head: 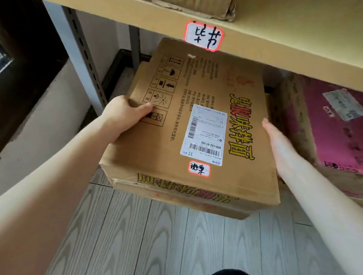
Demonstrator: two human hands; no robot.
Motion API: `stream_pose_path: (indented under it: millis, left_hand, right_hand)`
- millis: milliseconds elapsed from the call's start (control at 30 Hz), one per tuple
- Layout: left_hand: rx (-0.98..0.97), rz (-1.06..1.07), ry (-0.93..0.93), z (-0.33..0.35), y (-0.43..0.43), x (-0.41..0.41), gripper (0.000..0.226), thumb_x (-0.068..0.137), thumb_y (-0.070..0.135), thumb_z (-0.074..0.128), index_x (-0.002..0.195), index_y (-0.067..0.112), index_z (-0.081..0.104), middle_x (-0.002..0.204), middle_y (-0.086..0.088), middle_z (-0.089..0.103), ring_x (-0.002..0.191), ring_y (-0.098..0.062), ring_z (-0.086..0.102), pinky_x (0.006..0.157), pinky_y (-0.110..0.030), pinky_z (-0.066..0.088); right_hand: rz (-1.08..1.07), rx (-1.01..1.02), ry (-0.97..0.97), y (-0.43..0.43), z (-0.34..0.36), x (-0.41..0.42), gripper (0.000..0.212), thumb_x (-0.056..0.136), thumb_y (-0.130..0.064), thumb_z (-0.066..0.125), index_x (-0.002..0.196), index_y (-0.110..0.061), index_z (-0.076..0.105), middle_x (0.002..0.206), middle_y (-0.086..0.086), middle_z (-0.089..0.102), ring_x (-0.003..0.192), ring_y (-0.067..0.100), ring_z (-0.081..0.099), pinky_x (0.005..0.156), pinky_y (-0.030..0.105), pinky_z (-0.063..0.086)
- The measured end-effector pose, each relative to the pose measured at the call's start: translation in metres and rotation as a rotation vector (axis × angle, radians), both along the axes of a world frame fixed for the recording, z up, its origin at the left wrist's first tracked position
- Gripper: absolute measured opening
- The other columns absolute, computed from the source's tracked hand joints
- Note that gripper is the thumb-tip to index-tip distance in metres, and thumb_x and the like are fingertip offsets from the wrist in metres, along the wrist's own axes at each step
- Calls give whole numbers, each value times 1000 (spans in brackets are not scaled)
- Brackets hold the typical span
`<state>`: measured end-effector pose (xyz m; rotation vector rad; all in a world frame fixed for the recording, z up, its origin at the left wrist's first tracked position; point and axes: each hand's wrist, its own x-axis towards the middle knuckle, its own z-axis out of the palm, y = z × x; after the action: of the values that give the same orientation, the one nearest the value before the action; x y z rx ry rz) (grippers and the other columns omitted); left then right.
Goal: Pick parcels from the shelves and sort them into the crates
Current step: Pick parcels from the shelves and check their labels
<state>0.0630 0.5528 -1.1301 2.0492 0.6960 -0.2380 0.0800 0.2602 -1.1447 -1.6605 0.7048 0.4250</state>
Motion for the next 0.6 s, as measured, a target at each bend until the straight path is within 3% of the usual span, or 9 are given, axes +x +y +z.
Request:
stream_pose_path:
  millis: [100,200,300,333,433,533,600]
  left_hand:
    - [-1,11,57,37,-3,-28,56,84,48,60,122,8,50,116,-7,54,100,-21,51,84,-31,44]
    - [-25,49,134,70,-4,-63,56,84,49,59,121,8,51,121,-9,55,109,-25,54,93,-37,47]
    - [-67,108,212,100,-7,-104,49,85,48,58,114,10,53,113,-7,56,104,-23,55,88,-34,46]
    - [-61,118,233,109,-8,-118,44,85,48,58,108,11,52,108,-6,55,99,-22,53,85,-33,45]
    - [-40,145,294,138,-13,-157,36,86,47,57,97,13,48,99,-3,51,92,-19,48,77,-31,39]
    - [-51,163,336,165,-18,-189,40,86,48,57,102,12,51,100,-4,53,92,-20,50,78,-31,41]
    - [-51,174,351,183,-21,-206,40,85,48,57,102,12,51,100,-4,53,91,-20,51,78,-31,41]
  right_hand:
    - [-13,-1,68,-2,37,-18,41,90,-53,45,120,-26,55,100,3,62,91,24,59,82,37,45]
    - [34,4,135,-5,75,-40,39,90,-55,44,114,-27,58,98,4,64,89,24,61,75,36,47]
    - [96,1,228,-7,107,-62,39,89,-57,44,112,-28,57,94,3,65,87,22,61,74,35,47]
    - [129,-13,250,-8,117,-71,45,86,-59,48,117,-28,56,101,3,65,91,22,61,76,36,48]
    - [224,-106,325,-16,137,-95,93,61,-70,65,140,-31,35,139,2,49,122,26,49,98,50,42]
    - [277,-94,381,-24,162,-117,110,49,-69,72,143,-32,30,141,3,47,124,29,48,93,49,43]
    - [305,-89,389,-27,177,-130,109,47,-68,74,141,-31,34,138,3,50,122,28,50,91,48,45]
